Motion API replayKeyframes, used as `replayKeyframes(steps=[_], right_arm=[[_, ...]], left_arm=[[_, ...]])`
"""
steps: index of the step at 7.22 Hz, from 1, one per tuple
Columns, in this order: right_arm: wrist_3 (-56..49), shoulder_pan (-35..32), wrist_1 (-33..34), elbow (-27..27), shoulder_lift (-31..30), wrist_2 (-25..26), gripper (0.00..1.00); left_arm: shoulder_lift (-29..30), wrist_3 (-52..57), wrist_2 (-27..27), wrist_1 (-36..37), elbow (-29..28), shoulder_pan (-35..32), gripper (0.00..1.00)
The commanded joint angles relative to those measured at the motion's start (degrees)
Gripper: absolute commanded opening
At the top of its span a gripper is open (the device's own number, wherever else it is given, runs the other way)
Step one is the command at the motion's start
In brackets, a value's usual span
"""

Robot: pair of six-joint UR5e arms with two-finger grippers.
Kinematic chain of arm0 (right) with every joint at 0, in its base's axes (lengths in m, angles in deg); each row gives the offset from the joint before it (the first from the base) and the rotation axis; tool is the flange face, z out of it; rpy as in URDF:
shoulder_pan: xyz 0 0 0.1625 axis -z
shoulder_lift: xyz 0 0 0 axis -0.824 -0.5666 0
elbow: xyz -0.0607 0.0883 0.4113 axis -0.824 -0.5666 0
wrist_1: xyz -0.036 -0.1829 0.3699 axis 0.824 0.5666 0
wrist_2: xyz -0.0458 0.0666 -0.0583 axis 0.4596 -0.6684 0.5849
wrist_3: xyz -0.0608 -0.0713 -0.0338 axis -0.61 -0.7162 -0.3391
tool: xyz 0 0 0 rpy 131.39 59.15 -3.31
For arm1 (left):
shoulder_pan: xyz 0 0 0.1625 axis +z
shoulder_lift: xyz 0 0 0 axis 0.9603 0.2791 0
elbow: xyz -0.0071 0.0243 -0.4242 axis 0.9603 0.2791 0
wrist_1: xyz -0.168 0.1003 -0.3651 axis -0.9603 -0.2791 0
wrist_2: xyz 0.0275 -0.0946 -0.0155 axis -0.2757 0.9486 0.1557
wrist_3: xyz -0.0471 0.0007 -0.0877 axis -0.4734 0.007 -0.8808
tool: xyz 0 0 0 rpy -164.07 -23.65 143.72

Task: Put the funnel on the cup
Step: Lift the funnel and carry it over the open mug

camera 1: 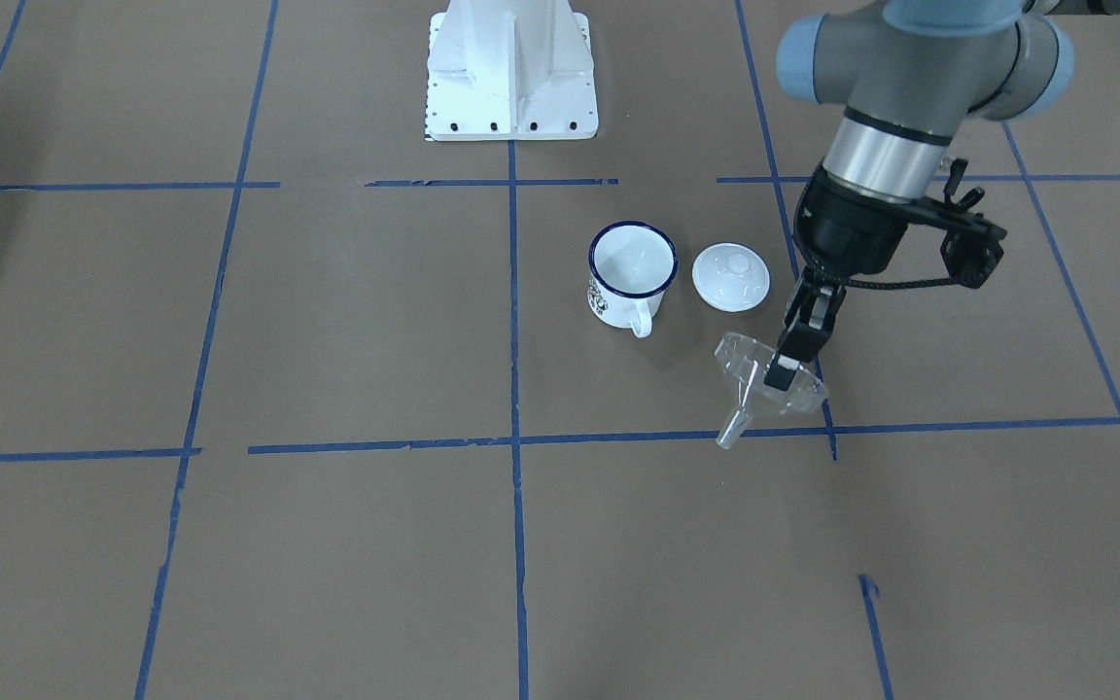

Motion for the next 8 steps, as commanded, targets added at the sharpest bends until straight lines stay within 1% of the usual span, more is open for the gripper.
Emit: replayKeyframes(steps=[1, 2, 3, 4, 5, 6, 7, 8], right_arm=[[0.0, 0.0, 0.0, 0.0, 0.0, 0.0, 1.0], [0.0, 0.0, 0.0, 0.0, 0.0, 0.0, 1.0], [0.0, 0.0, 0.0, 0.0, 0.0, 0.0, 1.0], [0.0, 0.0, 0.0, 0.0, 0.0, 0.0, 1.0], [0.0, 0.0, 0.0, 0.0, 0.0, 0.0, 1.0], [0.0, 0.0, 0.0, 0.0, 0.0, 0.0, 1.0], [0.0, 0.0, 0.0, 0.0, 0.0, 0.0, 1.0], [0.0, 0.0, 0.0, 0.0, 0.0, 0.0, 1.0]], left_arm=[[9.3, 9.5, 5.5, 27.7, 6.7, -0.1, 0.0], [14.7, 16.6, 10.5, 38.2, 6.6, 0.0, 0.0], [19.5, 21.0, 12.1, 46.3, 5.4, 0.3, 0.0], [23.7, 26.5, 13.5, 52.3, 0.0, 1.3, 0.0], [26.6, 30.2, 13.8, 54.7, -6.8, 2.2, 0.0], [27.2, 33.0, 13.7, 55.0, -12.0, 3.5, 0.0], [26.8, 34.0, 13.6, 54.7, -13.8, 5.1, 0.0], [26.3, 34.2, 13.7, 53.4, -13.9, 6.7, 0.0]])
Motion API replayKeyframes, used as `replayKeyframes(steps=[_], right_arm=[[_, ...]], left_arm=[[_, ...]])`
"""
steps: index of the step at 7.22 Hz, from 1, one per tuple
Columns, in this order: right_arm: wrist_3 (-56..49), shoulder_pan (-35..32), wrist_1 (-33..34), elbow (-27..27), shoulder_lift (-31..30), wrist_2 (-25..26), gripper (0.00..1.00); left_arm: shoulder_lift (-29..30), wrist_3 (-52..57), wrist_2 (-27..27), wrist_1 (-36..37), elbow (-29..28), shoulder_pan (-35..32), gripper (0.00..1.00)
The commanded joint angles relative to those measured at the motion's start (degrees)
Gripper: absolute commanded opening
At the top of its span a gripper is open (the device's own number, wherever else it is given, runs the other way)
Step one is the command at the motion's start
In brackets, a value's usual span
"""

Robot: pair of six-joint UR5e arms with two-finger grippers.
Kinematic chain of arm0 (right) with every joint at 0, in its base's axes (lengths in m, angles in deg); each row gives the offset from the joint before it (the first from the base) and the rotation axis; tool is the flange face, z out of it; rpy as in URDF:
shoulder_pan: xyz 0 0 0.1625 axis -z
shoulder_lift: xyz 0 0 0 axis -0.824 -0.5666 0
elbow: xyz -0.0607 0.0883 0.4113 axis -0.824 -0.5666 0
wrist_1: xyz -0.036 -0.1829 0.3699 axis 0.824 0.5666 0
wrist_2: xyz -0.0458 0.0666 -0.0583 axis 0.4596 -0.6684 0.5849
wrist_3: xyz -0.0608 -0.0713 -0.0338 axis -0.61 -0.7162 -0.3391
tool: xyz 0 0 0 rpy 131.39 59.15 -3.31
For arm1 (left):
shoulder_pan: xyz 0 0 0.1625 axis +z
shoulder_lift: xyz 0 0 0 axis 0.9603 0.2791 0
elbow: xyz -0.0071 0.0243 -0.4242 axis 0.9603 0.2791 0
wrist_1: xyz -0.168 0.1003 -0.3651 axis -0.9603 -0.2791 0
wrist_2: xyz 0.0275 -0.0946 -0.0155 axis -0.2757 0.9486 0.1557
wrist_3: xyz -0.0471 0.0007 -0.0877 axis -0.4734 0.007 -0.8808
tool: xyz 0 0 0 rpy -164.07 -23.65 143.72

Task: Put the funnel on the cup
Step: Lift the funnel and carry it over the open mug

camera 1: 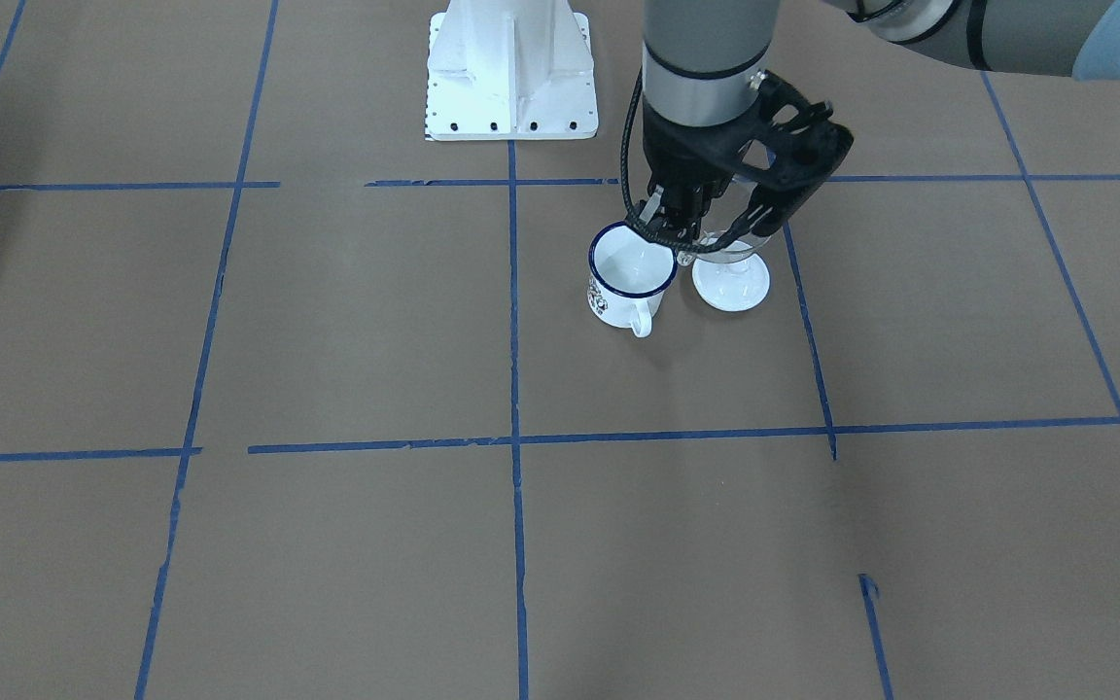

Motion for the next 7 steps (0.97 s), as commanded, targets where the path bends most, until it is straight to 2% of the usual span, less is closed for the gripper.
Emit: replayKeyframes(steps=[1, 4, 7], right_arm=[[0.0, 0.0, 0.0, 0.0, 0.0, 0.0, 1.0], [0.0, 0.0, 0.0, 0.0, 0.0, 0.0, 1.0], [0.0, 0.0, 0.0, 0.0, 0.0, 0.0, 1.0]], left_arm=[[-0.9, 1.0, 0.2, -2.3, -1.6, 4.6, 0.0], [-4.2, 0.1, 0.2, -7.4, -2.4, 9.7, 0.0], [-4.2, -1.9, 0.1, -12.5, -6.3, 10.3, 0.0]])
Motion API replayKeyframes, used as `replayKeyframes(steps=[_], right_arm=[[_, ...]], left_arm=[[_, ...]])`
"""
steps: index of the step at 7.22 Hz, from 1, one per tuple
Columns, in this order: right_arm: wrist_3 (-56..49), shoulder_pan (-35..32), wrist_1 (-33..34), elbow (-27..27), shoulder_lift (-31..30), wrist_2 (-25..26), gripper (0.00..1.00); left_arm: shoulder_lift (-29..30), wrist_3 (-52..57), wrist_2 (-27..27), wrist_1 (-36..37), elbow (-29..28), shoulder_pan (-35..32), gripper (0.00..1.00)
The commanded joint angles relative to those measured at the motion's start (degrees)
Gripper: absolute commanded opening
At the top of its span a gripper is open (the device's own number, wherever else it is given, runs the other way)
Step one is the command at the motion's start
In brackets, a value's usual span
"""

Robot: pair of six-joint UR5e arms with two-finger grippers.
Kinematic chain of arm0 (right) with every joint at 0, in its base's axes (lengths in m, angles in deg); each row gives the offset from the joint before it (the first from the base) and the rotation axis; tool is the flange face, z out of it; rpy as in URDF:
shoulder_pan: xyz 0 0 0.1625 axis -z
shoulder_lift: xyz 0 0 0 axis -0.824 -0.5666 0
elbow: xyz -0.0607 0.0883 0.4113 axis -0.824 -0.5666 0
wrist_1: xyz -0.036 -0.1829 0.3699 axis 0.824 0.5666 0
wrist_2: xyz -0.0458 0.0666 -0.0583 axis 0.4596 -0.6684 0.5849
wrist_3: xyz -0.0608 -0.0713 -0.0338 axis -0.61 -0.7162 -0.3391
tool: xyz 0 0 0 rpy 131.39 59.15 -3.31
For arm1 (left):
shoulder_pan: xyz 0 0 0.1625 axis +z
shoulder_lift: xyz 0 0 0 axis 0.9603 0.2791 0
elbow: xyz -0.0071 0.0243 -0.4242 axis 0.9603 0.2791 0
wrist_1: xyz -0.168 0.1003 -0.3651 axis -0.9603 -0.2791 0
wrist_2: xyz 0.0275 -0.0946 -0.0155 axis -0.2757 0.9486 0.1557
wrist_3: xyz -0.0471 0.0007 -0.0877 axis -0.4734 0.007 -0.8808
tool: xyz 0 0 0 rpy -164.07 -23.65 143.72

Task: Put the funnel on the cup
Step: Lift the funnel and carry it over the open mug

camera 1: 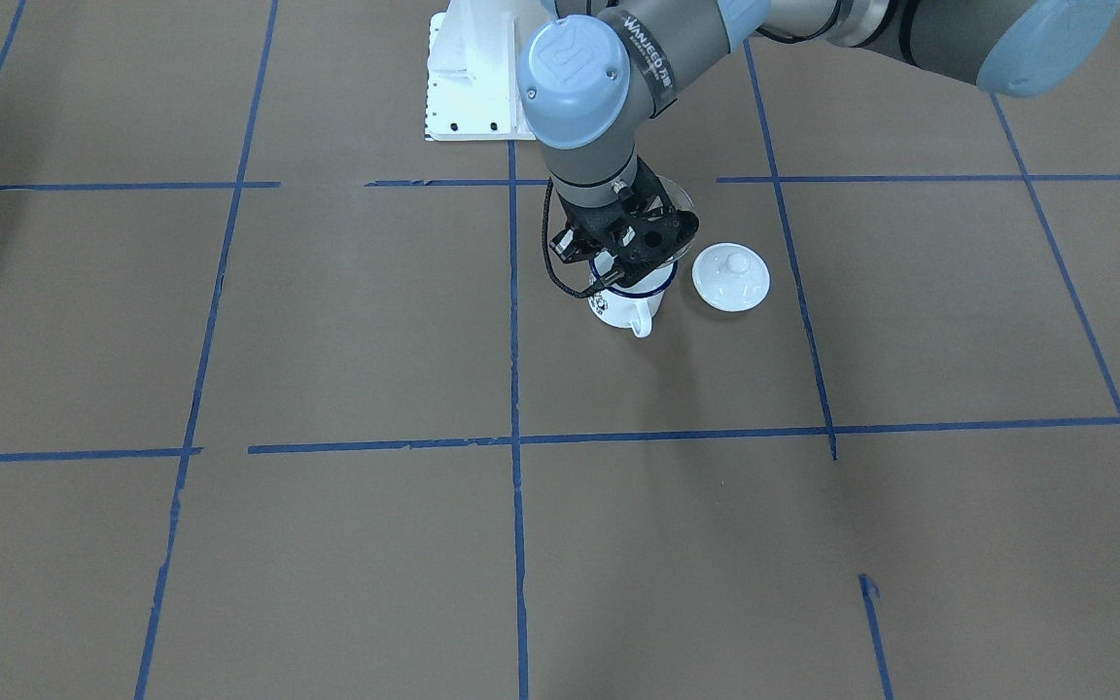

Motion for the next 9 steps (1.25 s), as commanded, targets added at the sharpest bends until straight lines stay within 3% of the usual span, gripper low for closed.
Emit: replayKeyframes(steps=[1, 7, 8, 9], right_arm=[[0.0, 0.0, 0.0, 0.0, 0.0, 0.0, 1.0], [0.0, 0.0, 0.0, 0.0, 0.0, 0.0, 1.0], [0.0, 0.0, 0.0, 0.0, 0.0, 0.0, 1.0], [0.0, 0.0, 0.0, 0.0, 0.0, 0.0, 1.0]], left_arm=[[-0.1, -0.4, -0.1, -1.5, -1.1, 0.2, 0.0], [-0.4, -0.4, -1.1, -4.9, -3.9, 0.2, 0.0], [-0.5, -0.4, -1.2, -5.0, -3.6, 0.1, 0.07], [-0.6, -0.3, -1.2, -5.0, -3.3, 0.1, 0.76]])
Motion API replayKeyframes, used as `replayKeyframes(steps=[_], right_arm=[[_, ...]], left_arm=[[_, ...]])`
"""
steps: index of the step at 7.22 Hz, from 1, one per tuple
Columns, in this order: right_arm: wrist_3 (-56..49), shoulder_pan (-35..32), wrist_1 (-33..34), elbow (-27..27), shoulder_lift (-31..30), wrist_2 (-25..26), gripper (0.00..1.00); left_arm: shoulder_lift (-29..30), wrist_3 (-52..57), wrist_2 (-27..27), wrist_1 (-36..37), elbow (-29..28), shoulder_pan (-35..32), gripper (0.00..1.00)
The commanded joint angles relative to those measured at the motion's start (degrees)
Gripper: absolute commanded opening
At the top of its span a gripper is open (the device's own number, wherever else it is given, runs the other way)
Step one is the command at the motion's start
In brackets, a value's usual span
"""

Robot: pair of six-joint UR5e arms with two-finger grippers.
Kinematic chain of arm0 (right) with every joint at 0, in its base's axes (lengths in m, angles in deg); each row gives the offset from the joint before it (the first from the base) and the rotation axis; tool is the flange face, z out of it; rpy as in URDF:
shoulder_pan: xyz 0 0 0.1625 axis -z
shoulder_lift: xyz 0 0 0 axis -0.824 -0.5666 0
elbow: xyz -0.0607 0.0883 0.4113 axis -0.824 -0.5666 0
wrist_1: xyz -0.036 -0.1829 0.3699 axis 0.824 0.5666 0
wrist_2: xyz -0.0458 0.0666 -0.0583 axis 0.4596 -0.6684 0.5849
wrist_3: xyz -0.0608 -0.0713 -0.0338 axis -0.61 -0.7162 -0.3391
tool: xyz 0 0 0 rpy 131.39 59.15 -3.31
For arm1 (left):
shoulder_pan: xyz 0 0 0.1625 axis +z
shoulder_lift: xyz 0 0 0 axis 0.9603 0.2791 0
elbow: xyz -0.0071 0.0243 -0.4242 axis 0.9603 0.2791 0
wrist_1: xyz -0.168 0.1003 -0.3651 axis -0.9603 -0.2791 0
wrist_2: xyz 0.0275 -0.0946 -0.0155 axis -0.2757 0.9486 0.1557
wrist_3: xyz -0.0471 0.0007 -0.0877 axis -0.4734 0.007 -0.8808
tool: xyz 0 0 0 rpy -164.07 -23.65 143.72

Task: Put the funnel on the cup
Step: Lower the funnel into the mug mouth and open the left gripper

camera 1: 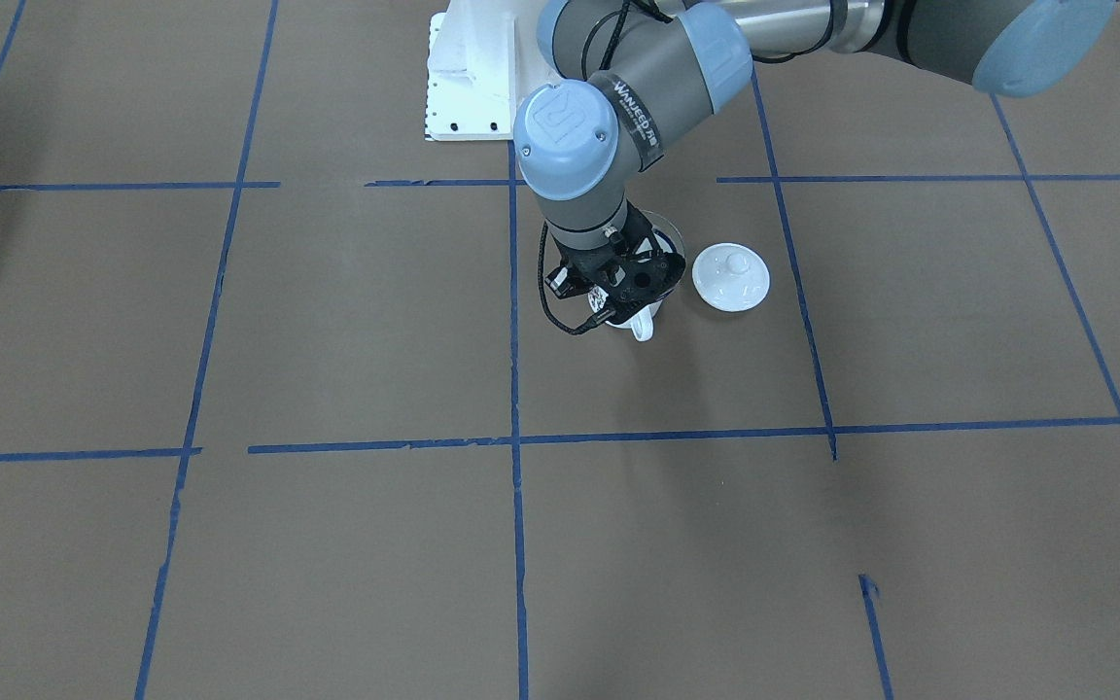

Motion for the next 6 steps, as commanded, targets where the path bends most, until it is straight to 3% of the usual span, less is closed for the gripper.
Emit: replayKeyframes(steps=[1, 3, 4, 6], right_arm=[[0.0, 0.0, 0.0, 0.0, 0.0, 0.0, 1.0], [0.0, 0.0, 0.0, 0.0, 0.0, 0.0, 1.0], [0.0, 0.0, 0.0, 0.0, 0.0, 0.0, 1.0], [0.0, 0.0, 0.0, 0.0, 0.0, 0.0, 1.0]], left_arm=[[-0.8, 0.0, -0.8, -0.1, 1.7, 0.0, 1.0], [-3.5, 0.5, -1.1, -0.2, 6.6, 0.0, 1.0], [-6.4, 1.9, -1.5, 0.0, 12.3, -0.6, 1.0], [-14.8, 15.6, -1.5, 0.0, 25.5, -6.8, 1.0]])
